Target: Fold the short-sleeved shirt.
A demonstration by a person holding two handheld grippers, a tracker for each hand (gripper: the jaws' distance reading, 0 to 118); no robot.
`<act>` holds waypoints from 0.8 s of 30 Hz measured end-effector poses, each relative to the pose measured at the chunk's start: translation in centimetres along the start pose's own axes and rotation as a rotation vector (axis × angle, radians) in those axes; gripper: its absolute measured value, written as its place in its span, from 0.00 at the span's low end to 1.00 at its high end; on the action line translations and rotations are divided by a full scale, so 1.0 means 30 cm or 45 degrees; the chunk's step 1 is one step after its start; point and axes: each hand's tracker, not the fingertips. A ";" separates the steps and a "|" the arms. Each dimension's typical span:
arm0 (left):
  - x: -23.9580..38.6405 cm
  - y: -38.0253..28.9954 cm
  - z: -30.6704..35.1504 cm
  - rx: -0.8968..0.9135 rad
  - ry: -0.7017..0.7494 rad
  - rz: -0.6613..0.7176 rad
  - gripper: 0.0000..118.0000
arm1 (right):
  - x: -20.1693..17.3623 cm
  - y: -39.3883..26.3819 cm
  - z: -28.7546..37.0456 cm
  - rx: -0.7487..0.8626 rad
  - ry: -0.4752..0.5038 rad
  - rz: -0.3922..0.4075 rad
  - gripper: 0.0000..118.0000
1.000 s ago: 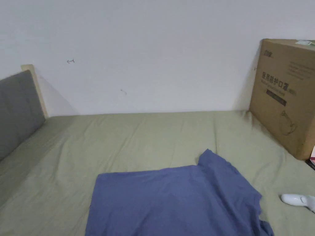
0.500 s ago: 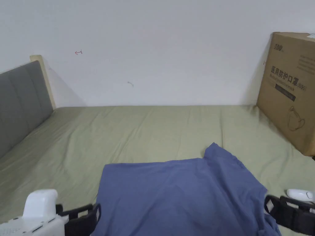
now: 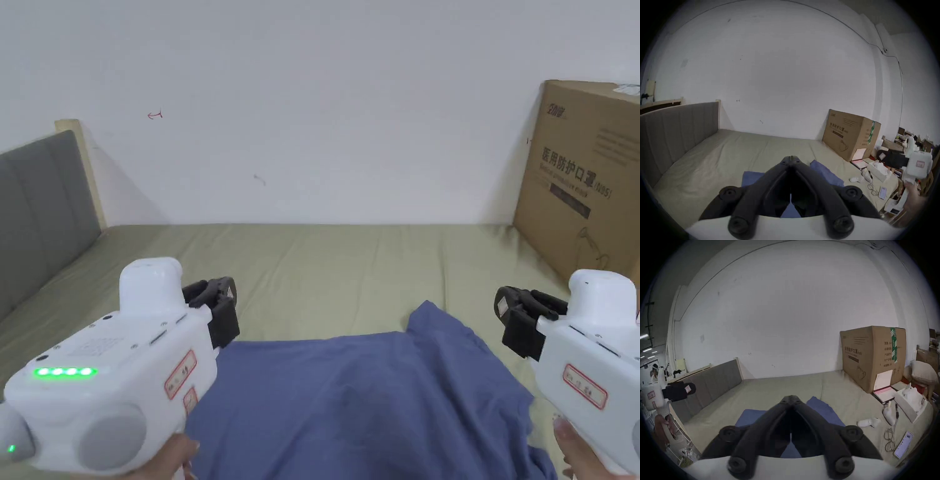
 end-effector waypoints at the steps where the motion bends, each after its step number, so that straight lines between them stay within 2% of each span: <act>1: -0.014 0.010 -0.028 -0.078 0.016 0.010 0.00 | 0.002 0.002 -0.016 -0.021 0.001 -0.002 0.00; 3: -0.060 0.024 -0.100 -0.247 0.075 -0.004 0.00 | 0.015 -0.012 -0.034 -0.044 0.019 -0.030 0.00; 6: -0.177 -0.010 -0.228 -0.685 0.127 -0.008 0.00 | 0.026 -0.027 -0.039 -0.077 0.019 -0.049 0.00; 8: -0.271 -0.092 -0.290 -0.987 0.163 0.040 0.00 | 0.036 -0.047 -0.044 -0.108 0.041 -0.059 0.00; 10: -0.363 -0.201 -0.305 -1.172 0.177 0.095 0.03 | 0.041 -0.067 -0.051 -0.154 0.037 -0.047 0.00; 11: -0.407 -0.255 -0.301 -1.229 0.165 0.139 0.13 | 0.046 -0.080 -0.052 -0.175 0.033 -0.041 0.00; 13: -0.482 -0.351 -0.276 -1.304 0.205 0.255 0.69 | 0.057 -0.101 -0.052 -0.206 0.044 -0.046 0.00; 14: -0.498 -0.401 -0.249 -1.332 0.208 0.288 0.80 | 0.063 -0.111 -0.048 -0.207 0.050 -0.055 0.00; 16: -0.522 -0.460 -0.205 -1.295 0.210 0.287 0.80 | 0.072 -0.127 -0.042 -0.198 0.049 -0.088 0.00; 19: -0.535 -0.549 -0.168 -1.358 0.273 0.274 0.80 | 0.090 -0.141 -0.055 -0.231 0.058 -0.157 0.00; 24: -0.519 -0.684 -0.140 -1.467 0.259 0.316 0.80 | 0.099 -0.158 -0.068 -0.269 0.044 -0.175 0.00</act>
